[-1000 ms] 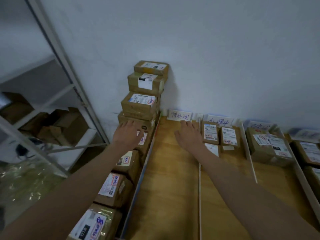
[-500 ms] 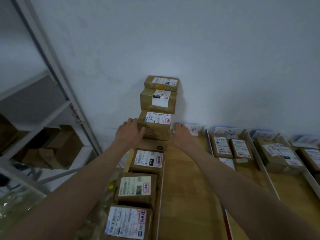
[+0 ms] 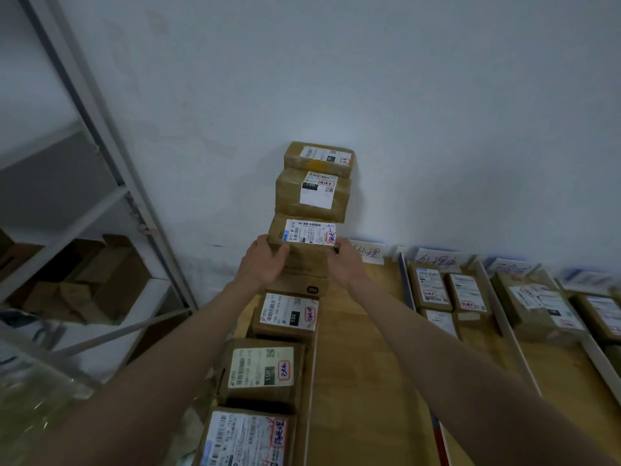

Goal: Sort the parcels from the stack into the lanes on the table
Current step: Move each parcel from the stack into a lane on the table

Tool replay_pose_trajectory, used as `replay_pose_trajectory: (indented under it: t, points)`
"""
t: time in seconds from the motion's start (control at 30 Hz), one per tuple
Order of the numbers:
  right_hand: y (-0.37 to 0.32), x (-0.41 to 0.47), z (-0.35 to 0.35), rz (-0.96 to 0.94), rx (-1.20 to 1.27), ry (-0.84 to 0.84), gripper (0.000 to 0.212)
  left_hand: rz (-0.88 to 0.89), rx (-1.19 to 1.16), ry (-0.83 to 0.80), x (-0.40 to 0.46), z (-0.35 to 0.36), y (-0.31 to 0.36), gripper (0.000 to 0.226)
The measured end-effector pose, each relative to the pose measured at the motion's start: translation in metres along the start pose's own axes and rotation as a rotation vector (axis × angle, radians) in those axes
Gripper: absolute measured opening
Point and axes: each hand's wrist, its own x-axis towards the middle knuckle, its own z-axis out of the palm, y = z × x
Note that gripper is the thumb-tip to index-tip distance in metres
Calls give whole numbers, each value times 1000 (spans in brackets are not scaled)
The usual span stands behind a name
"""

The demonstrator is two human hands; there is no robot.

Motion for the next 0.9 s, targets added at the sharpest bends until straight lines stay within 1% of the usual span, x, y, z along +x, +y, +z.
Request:
replay_pose_trajectory:
  t: [0.1, 0.2, 0.3, 0.37, 0.5, 0.57, 0.67, 0.77, 0.9]
  points:
    - [-1, -5, -3, 9, 27, 14, 34, -7, -17, 15, -7, -2, 1, 63]
    - [-3, -9, -9, 24, 73, 55, 29, -18, -56, 44, -15, -2, 6, 56]
    - [2, -12, -14, 104, 162, 100, 22, -39, -110, 78, -26, -4, 14, 54]
    - [8, -17, -19, 169, 243, 79, 27, -41, -151, 107, -32, -8, 18, 55]
    - [20, -41, -39, 262, 489, -63, 45, 35, -147, 113, -44, -13, 25, 52]
    - [27, -54, -51, 281, 474, -157, 54, 68, -139, 78, -51, -12, 28, 48]
    - [32, -75, -64, 278, 335, -272, 49, 118, -99, 8, -62, -7, 35, 44]
    - [39, -89, -68, 277, 253, -278, 42, 152, -99, -57, -71, -2, 38, 40]
    - [46, -103, -74, 286, 292, -285, 37, 173, -92, -132, -79, 8, 44, 43]
